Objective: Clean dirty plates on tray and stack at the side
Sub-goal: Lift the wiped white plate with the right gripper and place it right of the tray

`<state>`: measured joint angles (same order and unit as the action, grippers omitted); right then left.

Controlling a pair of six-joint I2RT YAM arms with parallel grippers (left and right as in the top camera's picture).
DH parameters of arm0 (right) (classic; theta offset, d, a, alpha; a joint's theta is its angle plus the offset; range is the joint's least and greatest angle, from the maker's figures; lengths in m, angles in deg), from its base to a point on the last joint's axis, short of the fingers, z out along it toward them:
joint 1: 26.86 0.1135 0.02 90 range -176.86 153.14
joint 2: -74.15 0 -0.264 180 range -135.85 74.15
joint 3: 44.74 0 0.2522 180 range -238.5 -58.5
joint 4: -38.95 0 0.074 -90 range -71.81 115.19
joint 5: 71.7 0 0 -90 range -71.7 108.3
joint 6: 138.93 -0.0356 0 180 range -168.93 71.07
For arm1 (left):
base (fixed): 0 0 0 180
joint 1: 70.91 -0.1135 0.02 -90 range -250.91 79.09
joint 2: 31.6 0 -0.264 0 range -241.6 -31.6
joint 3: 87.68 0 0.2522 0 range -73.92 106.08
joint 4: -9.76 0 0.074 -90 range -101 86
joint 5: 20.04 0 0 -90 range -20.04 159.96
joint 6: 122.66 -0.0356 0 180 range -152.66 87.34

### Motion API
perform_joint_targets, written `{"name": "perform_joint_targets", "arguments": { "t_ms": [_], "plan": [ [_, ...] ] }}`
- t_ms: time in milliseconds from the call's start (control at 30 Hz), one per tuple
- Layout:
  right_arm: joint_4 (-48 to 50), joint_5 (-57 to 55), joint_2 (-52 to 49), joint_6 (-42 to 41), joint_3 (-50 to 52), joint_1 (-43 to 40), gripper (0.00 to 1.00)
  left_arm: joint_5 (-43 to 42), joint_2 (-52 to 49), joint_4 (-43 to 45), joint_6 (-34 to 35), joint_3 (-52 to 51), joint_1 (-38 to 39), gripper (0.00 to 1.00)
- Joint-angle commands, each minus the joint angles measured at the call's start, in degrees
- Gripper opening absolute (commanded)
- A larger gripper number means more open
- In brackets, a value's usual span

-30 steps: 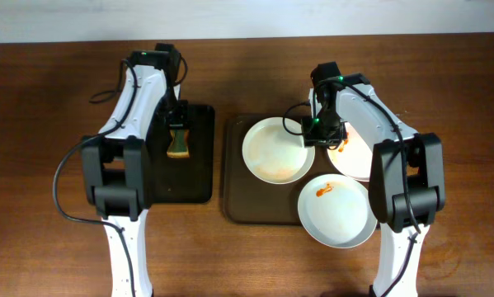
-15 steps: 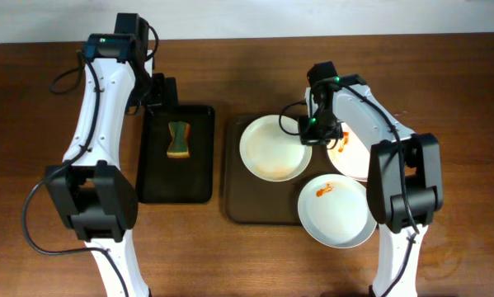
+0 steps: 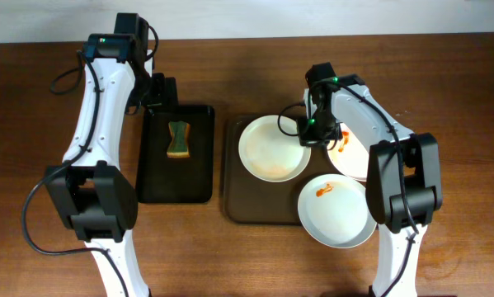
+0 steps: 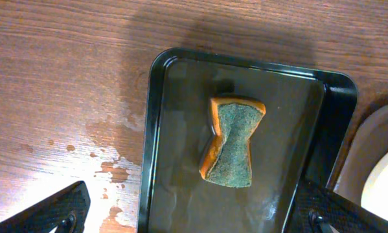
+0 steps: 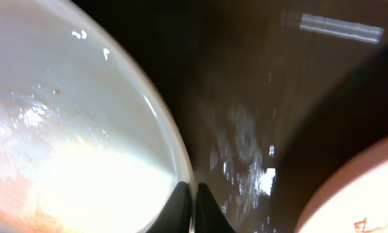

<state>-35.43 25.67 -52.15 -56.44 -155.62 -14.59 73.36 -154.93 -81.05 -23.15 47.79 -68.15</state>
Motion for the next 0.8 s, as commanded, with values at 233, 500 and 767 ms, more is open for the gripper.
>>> {"name": "perform_joint_targets", "arguments": {
  "t_ms": [233, 500, 767],
  "plan": [
    [-7.4, -12.8, 16.2, 1.0, -7.1, 3.2, 0.04, -0.4, 0.2, -0.1, 0.1, 0.3, 0.0, 1.0],
    [-11.5, -31.0, 19.9, -5.1, -7.1, 11.7, 0.04, -0.6, 0.2, 0.0, 0.1, 0.3, 0.0, 1.0],
    [-14.5, -58.8, 19.9, -15.9, -7.1, 24.6, 0.04, -0.6, 0.2, 0.0, 0.1, 0.3, 0.0, 1.0]
  ]
}}
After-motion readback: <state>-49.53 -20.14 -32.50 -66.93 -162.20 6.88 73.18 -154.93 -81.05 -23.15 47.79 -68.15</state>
